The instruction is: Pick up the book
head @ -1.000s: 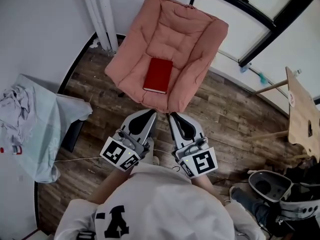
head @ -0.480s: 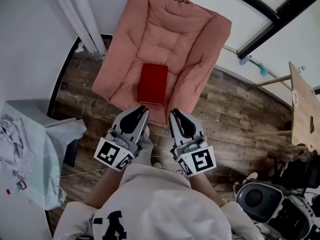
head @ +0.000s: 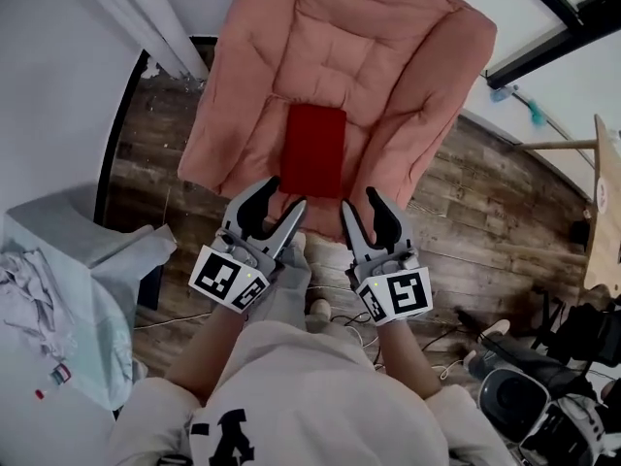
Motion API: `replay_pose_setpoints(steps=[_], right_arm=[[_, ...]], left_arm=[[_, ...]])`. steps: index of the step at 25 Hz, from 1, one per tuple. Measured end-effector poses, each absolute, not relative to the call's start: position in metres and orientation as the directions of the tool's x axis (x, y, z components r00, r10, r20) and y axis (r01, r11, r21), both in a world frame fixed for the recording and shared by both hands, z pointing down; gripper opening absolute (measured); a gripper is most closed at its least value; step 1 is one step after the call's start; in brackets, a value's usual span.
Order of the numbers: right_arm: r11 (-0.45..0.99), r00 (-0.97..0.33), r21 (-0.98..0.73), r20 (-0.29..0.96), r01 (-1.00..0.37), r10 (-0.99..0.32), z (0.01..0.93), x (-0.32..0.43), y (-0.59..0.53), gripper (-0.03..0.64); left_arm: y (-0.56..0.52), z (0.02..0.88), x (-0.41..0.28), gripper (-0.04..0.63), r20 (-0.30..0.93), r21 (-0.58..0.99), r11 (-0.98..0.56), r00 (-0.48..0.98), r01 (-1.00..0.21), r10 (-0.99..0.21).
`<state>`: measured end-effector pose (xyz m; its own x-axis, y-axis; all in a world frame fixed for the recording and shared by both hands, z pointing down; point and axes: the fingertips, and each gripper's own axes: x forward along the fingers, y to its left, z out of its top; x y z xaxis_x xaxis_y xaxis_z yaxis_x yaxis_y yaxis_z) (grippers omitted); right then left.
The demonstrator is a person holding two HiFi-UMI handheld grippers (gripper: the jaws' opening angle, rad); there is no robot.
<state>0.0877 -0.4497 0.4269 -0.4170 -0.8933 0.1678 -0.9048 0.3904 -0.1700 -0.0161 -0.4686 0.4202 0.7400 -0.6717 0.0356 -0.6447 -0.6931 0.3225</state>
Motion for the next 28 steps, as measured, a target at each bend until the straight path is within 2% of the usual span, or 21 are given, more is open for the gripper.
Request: replay_pose_setpoints(steps=[11,28], right_arm=[[0.321,-0.367,-0.193,0.297,-0.927,-0.882,0.517,0.114,-0.49,0.179],[0.249,-0.32,-0.218,0.412,-0.944,-0.853,0.621,0.099,-0.534,0.189]], left_arm=[[-0.512,0.504,-0.009,0.213,0.127,0.36,-0.652,0.728,-0.667,-0.674],[-0.546,0.605,-0.026,0.229,0.239,0.425,-0.552,0.677,-0.718,-0.696]])
